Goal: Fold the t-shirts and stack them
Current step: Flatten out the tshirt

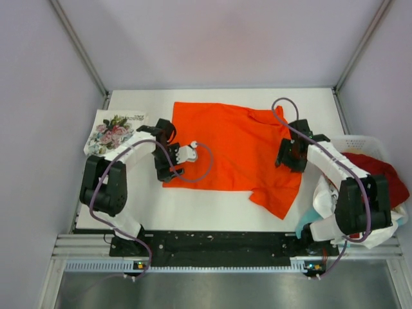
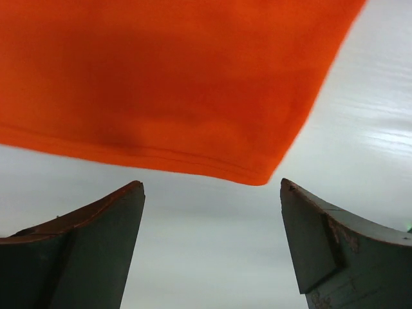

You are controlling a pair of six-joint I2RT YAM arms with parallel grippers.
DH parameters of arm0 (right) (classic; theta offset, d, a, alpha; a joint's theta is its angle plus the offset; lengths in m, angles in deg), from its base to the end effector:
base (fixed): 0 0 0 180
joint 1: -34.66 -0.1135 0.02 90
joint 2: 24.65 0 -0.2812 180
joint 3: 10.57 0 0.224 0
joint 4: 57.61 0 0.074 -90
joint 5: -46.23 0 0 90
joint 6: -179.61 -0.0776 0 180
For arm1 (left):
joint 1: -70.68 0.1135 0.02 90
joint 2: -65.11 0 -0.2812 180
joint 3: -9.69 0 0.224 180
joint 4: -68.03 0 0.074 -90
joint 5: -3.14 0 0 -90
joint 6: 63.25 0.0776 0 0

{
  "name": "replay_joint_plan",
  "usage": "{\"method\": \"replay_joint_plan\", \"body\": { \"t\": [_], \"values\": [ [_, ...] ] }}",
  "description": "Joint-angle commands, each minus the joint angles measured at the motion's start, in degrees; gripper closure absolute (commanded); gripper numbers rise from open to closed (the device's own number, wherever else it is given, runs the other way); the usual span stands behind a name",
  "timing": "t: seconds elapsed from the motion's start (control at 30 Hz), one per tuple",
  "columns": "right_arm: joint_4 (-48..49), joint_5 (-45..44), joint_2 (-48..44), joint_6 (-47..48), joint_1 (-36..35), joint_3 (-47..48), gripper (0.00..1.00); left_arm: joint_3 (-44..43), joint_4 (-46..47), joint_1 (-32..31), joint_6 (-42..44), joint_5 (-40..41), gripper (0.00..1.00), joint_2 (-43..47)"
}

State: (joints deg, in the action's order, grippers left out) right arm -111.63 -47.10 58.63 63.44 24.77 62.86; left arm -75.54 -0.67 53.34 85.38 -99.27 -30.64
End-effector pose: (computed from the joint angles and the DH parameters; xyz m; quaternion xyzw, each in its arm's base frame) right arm 0.2712 0.0427 0.2185 0.1444 0.9630 0.0430 0.2236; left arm 0.2780 -0.1043 0.2052 0.6171 0.7738 -0.0678 0.1253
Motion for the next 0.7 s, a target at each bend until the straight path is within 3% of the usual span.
{"method": "replay_joint_plan", "body": {
  "t": [0.0,0.17,0.27,0.53,0.67],
  "values": [
    [-3.7,-0.9,-6.5,-8.9,-0.4,-6.2,0.39,6.9,2.3,-0.7,4.0,-0.8,0.1,3.8],
    [-6.4,-0.4,-12.3,-16.2,-1.9,-13.7,0.39,10.3,7.0,-0.8,2.1,2.4,0.13,2.7],
    [-9.9,-1.8,-17.1,-21.1,-2.4,-16.5,0.39,11.7,8.3,-0.8,1.9,1.7,0.21,2.5],
    [-12.7,-1.3,-23.8,-32.0,-7.9,-23.9,0.38,12.7,9.6,-0.8,-0.5,-0.3,1.0,2.4],
    [-8.9,0.0,-20.5,-33.7,-8.2,-29.1,0.38,13.4,10.4,-0.7,-1.9,1.0,1.0,4.1]
  ]
}}
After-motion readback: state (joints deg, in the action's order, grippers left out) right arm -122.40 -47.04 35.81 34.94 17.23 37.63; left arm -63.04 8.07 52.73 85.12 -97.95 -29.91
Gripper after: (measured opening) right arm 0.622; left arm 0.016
